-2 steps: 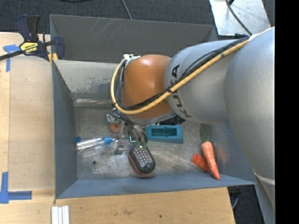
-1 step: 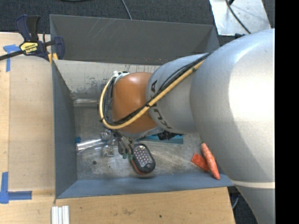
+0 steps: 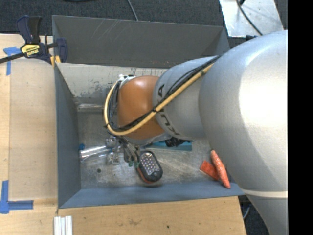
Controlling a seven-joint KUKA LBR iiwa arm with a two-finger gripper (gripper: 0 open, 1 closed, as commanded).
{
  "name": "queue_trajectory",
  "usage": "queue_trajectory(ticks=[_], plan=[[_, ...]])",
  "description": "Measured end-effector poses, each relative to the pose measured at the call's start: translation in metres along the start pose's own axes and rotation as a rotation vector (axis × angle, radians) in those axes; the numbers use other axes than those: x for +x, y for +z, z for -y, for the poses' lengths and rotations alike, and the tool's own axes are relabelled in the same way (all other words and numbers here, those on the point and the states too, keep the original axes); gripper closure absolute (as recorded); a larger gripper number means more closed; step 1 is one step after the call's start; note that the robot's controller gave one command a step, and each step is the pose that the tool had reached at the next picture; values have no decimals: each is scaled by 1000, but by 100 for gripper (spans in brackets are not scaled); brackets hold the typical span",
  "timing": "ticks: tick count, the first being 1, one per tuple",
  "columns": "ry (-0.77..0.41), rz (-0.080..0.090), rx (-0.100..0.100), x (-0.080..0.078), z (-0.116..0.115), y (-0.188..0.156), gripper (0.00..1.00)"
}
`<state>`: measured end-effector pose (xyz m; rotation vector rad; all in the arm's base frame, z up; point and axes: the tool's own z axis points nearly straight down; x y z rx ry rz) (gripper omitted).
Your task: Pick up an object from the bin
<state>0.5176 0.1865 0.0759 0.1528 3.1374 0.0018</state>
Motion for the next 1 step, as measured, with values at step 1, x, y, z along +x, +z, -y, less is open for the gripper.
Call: queue_trajectory(ticks=[1], plan=[[-1, 5, -1, -6, 4, -153, 100]])
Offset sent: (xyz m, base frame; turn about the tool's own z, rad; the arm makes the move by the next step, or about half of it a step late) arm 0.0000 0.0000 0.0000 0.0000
